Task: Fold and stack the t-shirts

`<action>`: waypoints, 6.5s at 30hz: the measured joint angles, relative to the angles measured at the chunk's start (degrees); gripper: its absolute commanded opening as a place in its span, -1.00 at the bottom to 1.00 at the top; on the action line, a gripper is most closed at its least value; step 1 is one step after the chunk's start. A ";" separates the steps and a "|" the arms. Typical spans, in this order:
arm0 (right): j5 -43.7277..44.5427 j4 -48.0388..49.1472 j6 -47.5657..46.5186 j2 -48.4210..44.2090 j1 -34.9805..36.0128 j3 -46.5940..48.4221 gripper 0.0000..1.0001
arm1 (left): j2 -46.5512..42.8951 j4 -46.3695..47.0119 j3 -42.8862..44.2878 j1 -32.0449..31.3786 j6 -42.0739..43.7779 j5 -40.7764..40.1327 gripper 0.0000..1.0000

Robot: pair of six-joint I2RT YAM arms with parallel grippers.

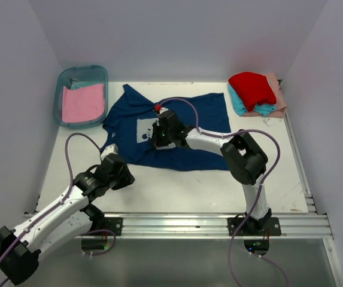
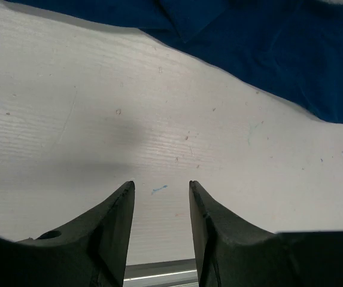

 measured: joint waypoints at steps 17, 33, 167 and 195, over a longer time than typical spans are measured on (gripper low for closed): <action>1.88 -2.54 -3.89 -4.52 0.13 -6.86 0.40 | 5.62 19.76 -2.03 -0.55 3.23 -5.66 0.01; 13.29 -11.72 -7.98 -40.39 0.13 -21.27 0.37 | 32.35 27.58 7.80 -0.55 4.09 -14.69 -0.11; 19.87 -44.04 8.46 -75.45 -33.14 -43.91 -1.00 | -10.27 -30.42 30.29 -0.76 1.16 -3.98 -1.00; 19.26 -32.28 7.02 -63.71 -33.14 -42.10 -1.00 | 12.85 -28.20 21.49 -0.81 5.22 -6.84 0.12</action>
